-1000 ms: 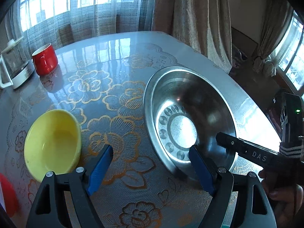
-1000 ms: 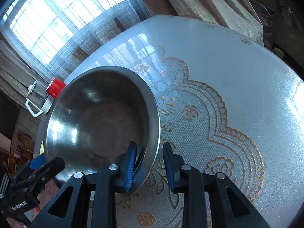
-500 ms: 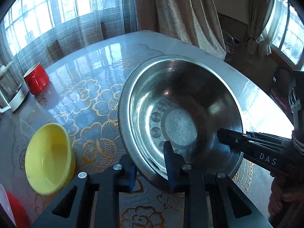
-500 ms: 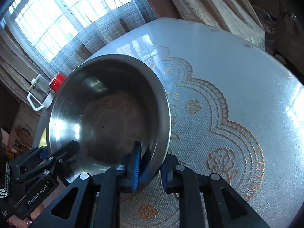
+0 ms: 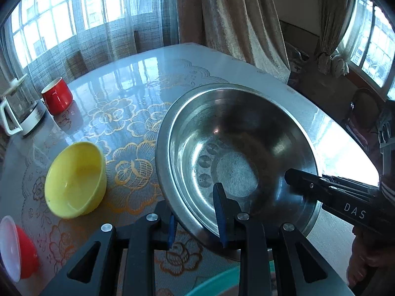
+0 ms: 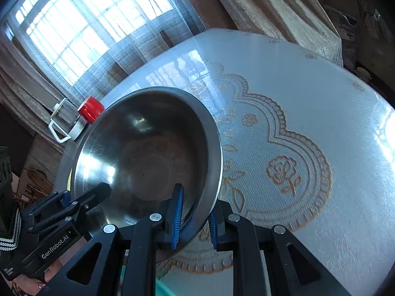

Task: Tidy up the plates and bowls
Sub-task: 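Lift the steel bowl with both grippers and carry it across the table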

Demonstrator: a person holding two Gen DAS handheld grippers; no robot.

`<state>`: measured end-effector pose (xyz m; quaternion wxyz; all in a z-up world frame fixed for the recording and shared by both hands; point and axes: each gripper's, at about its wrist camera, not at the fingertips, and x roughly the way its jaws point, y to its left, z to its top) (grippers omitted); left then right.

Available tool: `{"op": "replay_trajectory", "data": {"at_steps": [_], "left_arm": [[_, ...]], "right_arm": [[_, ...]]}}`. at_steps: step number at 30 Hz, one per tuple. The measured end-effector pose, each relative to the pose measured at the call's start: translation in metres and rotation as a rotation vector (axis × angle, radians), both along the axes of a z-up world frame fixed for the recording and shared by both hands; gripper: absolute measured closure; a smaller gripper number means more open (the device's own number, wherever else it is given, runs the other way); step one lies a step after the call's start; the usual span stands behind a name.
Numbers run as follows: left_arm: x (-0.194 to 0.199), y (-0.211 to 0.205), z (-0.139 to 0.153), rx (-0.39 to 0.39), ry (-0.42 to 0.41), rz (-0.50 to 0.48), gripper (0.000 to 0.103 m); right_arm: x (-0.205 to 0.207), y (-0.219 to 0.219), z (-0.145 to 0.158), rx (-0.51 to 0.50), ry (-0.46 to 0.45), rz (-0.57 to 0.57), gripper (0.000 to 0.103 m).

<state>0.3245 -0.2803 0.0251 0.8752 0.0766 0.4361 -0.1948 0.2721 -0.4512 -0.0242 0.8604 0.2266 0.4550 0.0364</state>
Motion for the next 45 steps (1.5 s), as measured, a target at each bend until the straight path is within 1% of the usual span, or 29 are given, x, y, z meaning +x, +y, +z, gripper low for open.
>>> {"op": "replay_trajectory", "data": {"at_steps": [10, 15, 18, 20, 24, 29, 36, 45], "left_arm": [[-0.044, 0.017, 0.025, -0.028, -0.060, -0.001, 0.075], [-0.064, 0.036, 0.031, -0.039, -0.080, 0.035, 0.074], [-0.076, 0.047, 0.029, -0.048, -0.083, 0.053, 0.073], [-0.083, 0.056, 0.028, -0.055, -0.086, 0.067, 0.074], [-0.100, 0.071, 0.029, -0.052, -0.105, 0.085, 0.073], [-0.123, 0.093, 0.032, -0.047, -0.148, 0.112, 0.074], [-0.146, 0.126, 0.032, -0.069, -0.155, 0.155, 0.074], [-0.173, 0.160, 0.030, -0.083, -0.168, 0.205, 0.074]], "right_arm": [[-0.037, 0.011, 0.027, -0.014, -0.062, -0.019, 0.085], [-0.055, 0.022, 0.042, -0.012, -0.106, -0.009, 0.085], [-0.064, 0.031, 0.048, -0.001, -0.134, 0.001, 0.084], [-0.069, 0.040, 0.051, -0.023, -0.145, 0.010, 0.084], [-0.076, 0.055, 0.053, -0.026, -0.157, 0.021, 0.084], [-0.086, 0.072, 0.053, 0.007, -0.168, 0.033, 0.084], [-0.105, 0.100, 0.053, 0.017, -0.185, 0.057, 0.084], [-0.117, 0.130, 0.050, 0.052, -0.182, 0.092, 0.084]]}}
